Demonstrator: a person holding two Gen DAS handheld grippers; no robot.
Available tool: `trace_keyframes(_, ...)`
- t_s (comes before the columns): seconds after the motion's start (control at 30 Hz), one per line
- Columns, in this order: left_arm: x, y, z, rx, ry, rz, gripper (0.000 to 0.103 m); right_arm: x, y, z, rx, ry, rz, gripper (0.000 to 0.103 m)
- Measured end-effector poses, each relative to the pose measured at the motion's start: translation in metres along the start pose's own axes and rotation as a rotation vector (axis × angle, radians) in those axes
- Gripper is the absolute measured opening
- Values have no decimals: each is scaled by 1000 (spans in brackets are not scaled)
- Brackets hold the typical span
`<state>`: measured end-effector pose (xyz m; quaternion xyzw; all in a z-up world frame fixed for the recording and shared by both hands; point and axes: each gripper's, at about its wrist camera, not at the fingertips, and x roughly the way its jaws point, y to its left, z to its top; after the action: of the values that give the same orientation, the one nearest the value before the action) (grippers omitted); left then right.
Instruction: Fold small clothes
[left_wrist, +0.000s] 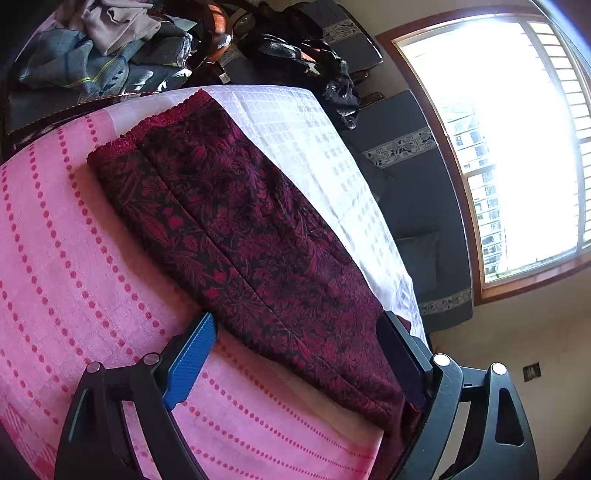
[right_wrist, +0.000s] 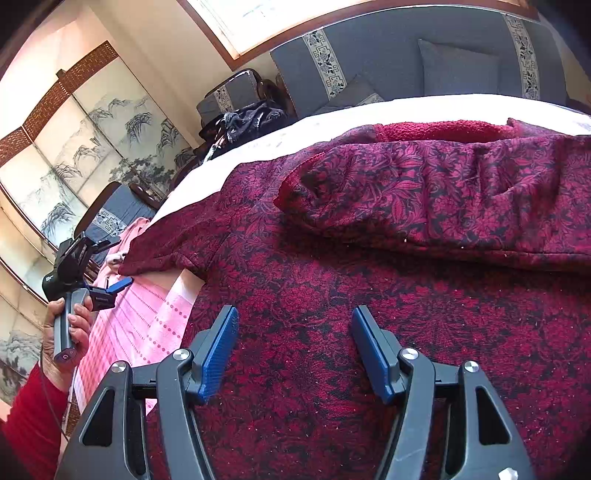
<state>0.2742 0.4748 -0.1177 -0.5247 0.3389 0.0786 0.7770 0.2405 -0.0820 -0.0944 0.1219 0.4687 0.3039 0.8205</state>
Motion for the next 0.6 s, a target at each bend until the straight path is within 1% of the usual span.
trace_keyframes(0.03,1,3,3,-14,-13,-3,77,0,0,0,-1,-1,-2,62)
trace_keyframes(0.07,2,6,6,-29,-25,-9,66,0,1,-1,-2,-5,-3,62)
trace_keyframes(0.1,4,12,10,-49,-30,-15,57,-1,1,-2,-1,-8,-3,64)
trace_keyframes(0.13,8,18,12,-76,-31,-21,40,-1,0,-2,3,-12,-2,66)
trace_keyframes(0.17,11,24,14,-100,-29,-21,18,-2,-1,-2,10,-16,1,66)
trace_keyframes(0.2,15,31,16,-114,-27,-14,9,-3,-3,-2,19,-22,3,67)
trace_keyframes(0.23,15,34,17,-111,-41,-36,7,-4,-5,-2,31,-29,4,67)
trace_keyframes(0.27,15,32,17,-99,-55,-27,7,-4,-7,-1,45,-35,9,67)
trace_keyframes(0.33,11,15,13,-22,-98,2,7,-6,-13,-1,73,-42,21,68)
trace_keyframes(0.37,6,1,9,27,-127,-10,7,-7,-16,0,86,-48,27,68)
trace_keyframes(0.43,-5,-35,-1,117,-175,-57,7,-10,-21,0,110,-65,45,69)
trace_keyframes(0.47,-8,-56,-7,167,-185,-69,7,-12,-24,1,125,-75,49,69)
trace_keyframes(0.53,-9,-102,-22,277,-189,-95,7,-15,-31,0,161,-96,57,69)
trace_keyframes(0.6,-6,-149,-41,387,-176,-125,7,-19,-38,0,195,-111,69,69)
